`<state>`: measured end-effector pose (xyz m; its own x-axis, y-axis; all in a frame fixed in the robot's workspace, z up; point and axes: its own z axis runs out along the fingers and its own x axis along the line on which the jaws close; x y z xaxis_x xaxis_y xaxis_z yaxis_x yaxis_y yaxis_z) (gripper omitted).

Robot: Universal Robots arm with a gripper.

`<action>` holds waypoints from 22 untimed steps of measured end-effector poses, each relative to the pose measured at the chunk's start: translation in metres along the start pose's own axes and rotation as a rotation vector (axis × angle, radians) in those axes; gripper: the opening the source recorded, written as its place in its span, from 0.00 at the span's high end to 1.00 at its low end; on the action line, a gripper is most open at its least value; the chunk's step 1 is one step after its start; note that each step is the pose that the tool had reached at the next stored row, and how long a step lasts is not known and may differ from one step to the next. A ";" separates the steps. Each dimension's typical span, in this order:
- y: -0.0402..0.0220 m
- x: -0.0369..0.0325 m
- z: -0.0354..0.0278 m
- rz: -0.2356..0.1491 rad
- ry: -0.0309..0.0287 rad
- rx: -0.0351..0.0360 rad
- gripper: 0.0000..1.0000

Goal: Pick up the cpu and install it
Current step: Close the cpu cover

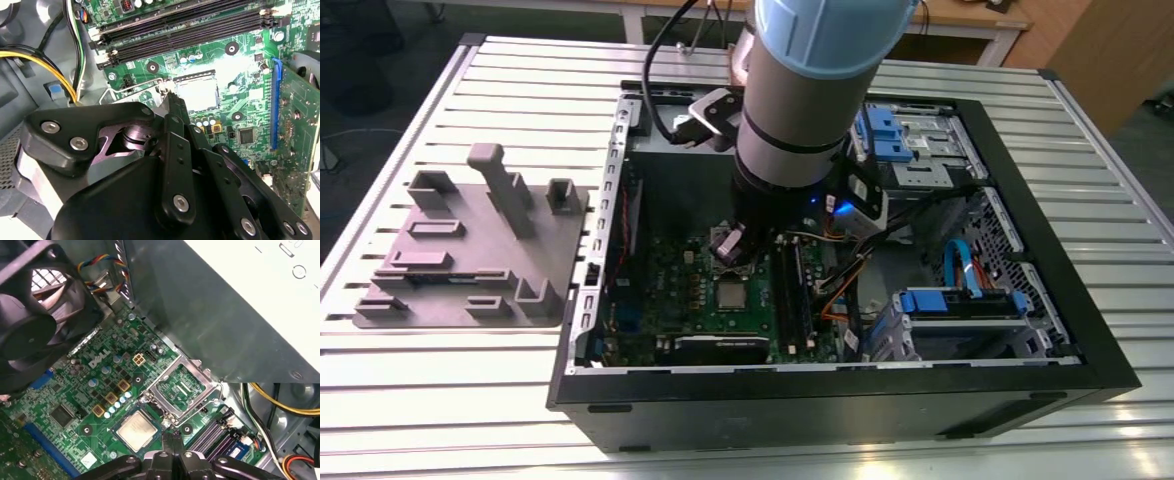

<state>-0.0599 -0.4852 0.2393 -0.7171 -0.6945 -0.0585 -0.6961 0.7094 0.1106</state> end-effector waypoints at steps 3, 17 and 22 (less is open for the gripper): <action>-0.0041 -0.0068 0.0002 0.000 0.0005 -0.0004 0.90; -0.0068 -0.0251 0.0083 -0.005 -0.0398 -0.0466 0.90; -0.0065 -0.0257 0.0118 -0.046 -0.0437 -0.0596 0.90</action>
<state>-0.0374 -0.4706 0.2284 -0.6862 -0.7193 -0.1080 -0.7258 0.6676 0.1656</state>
